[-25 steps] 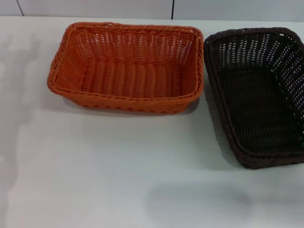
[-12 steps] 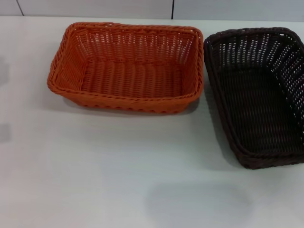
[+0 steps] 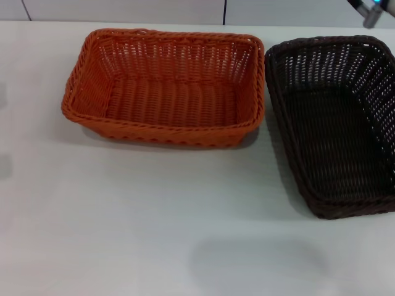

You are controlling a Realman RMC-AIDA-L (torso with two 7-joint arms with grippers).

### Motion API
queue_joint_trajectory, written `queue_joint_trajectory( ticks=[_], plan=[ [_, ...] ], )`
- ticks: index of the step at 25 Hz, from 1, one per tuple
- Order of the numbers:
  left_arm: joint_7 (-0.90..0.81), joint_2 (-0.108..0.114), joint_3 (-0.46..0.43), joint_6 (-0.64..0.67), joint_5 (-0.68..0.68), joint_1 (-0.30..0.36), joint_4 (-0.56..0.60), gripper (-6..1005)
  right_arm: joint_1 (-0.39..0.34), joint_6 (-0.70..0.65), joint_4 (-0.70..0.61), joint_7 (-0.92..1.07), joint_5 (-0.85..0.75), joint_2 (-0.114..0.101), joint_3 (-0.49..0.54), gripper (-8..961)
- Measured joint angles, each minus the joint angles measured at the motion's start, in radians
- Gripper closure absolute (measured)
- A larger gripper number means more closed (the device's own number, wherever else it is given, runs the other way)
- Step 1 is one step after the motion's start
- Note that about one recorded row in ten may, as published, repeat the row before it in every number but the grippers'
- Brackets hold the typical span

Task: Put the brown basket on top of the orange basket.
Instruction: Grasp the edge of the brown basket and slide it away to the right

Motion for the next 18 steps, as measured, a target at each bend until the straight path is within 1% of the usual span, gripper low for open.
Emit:
queue_joint_trajectory(
  ticks=[1, 3, 5, 6, 8, 9, 10, 11, 12, 13, 14, 15, 16, 17, 18],
  plan=[
    [0.0, 0.0, -0.003, -0.004, 0.0, -0.003, -0.002, 370, 0.012, 0.051, -0.02, -0.014, 0.018, -0.008, -0.015, 245],
    [0.001, 0.0, -0.004, -0.013, 0.0, -0.006, -0.004, 370, 0.034, 0.134, -0.046, -0.059, 0.055, -0.014, -0.031, 245],
    [0.001, 0.0, -0.004, -0.02, 0.0, -0.008, -0.004, 370, 0.058, 0.225, -0.062, -0.141, 0.126, -0.01, -0.03, 245],
    [0.001, 0.0, -0.004, -0.022, 0.001, -0.01, -0.004, 370, 0.071, 0.28, -0.071, -0.198, 0.185, -0.007, -0.021, 245],
    [0.002, 0.0, -0.006, -0.028, 0.0, -0.012, -0.005, 370, 0.1, 0.381, -0.086, -0.349, 0.353, 0.0, 0.016, 245],
    [0.002, 0.0, -0.007, -0.032, 0.0, -0.013, -0.005, 370, 0.114, 0.433, -0.092, -0.454, 0.458, 0.008, 0.049, 244],
    [0.002, 0.0, -0.007, -0.033, 0.0, -0.014, -0.005, 370, 0.122, 0.467, -0.096, -0.537, 0.526, 0.017, 0.074, 244],
    [0.002, 0.0, -0.007, -0.036, 0.0, -0.015, -0.006, 370, 0.127, 0.507, -0.099, -0.64, 0.608, 0.036, 0.115, 244],
    [0.002, 0.0, -0.007, -0.038, 0.0, -0.016, -0.006, 370, 0.128, 0.541, -0.106, -0.735, 0.66, 0.062, 0.156, 244],
    [0.002, 0.0, -0.009, -0.04, 0.0, -0.016, -0.007, 370, 0.129, 0.57, -0.111, -0.8, 0.697, 0.081, 0.185, 244],
    [0.002, 0.0, -0.011, -0.042, 0.0, -0.016, -0.007, 370, 0.129, 0.622, -0.124, -0.883, 0.738, 0.113, 0.231, 245],
    [0.002, 0.0, -0.013, -0.043, 0.0, -0.016, -0.007, 370, 0.132, 0.682, -0.14, -0.943, 0.772, 0.14, 0.278, 245],
    [0.002, 0.0, -0.015, -0.045, 0.0, -0.017, -0.007, 370, 0.138, 0.746, -0.156, -0.99, 0.809, 0.157, 0.324, 245],
    [0.002, 0.0, -0.016, -0.048, 0.0, -0.018, -0.007, 370, 0.148, 0.795, -0.169, -1.01, 0.842, 0.162, 0.353, 245],
    [0.002, -0.001, -0.016, -0.051, 0.0, -0.018, -0.007, 370, 0.181, 0.93, -0.189, -1.041, 0.929, 0.155, 0.415, 245]
  ],
)
